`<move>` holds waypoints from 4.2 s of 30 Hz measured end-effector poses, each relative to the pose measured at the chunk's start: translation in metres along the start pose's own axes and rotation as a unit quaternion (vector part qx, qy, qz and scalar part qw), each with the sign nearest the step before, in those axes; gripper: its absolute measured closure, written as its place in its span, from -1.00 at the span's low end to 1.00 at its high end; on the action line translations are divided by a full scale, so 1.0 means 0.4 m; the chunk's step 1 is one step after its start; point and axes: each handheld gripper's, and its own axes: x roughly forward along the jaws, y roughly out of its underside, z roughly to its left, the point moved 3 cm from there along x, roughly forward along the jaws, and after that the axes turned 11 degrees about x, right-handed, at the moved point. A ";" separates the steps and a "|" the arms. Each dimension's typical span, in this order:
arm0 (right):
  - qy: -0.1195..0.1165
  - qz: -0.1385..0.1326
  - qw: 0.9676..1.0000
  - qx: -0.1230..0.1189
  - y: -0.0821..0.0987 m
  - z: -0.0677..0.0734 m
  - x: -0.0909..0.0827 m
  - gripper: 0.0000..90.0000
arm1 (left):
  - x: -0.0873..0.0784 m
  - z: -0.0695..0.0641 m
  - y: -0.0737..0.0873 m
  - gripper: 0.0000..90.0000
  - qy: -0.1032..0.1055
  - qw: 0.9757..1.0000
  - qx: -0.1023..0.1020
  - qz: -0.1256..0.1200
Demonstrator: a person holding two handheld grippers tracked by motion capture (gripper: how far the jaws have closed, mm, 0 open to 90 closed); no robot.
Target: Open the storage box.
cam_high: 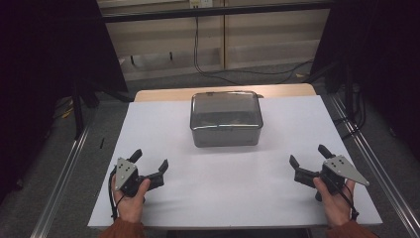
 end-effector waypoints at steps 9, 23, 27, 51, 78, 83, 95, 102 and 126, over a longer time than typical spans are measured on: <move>-0.024 0.013 1.000 0.000 0.004 0.014 0.014 -0.98 | 0.002 0.000 0.000 -0.95 -0.005 1.000 -0.003 0.002; -0.061 0.034 0.998 -0.003 0.013 0.046 0.054 -1.00 | 0.009 0.004 0.010 -0.92 -0.022 0.999 -0.014 0.025; -0.069 0.037 0.997 -0.006 0.011 0.058 0.058 -1.00 | 0.009 0.002 0.009 -0.92 -0.018 0.999 -0.016 0.023; -0.132 0.049 0.990 -0.020 -0.008 0.152 0.128 -1.00 | 0.005 -0.007 0.003 -0.92 -0.004 1.000 -0.009 0.019; -0.168 0.019 0.979 -0.109 -0.092 0.293 0.228 -0.93 | 0.009 0.004 0.008 -0.92 -0.005 0.999 -0.013 0.032; -0.163 0.023 0.975 -0.148 -0.092 0.310 0.241 -0.91 | 0.009 0.005 0.008 -0.92 -0.003 0.999 -0.010 0.034; -0.133 0.024 0.953 -0.270 -0.089 0.334 0.268 -0.81 | 0.010 0.008 0.012 -0.92 0.000 0.999 -0.015 0.044; -0.118 0.015 0.922 -0.367 -0.072 0.350 0.281 -0.72 | 0.010 0.009 0.012 -0.92 -0.002 0.999 -0.014 0.043; -0.065 -0.001 0.820 -0.569 -0.023 0.390 0.314 -0.16 | 0.010 0.010 0.013 -0.92 -0.001 0.999 -0.011 0.045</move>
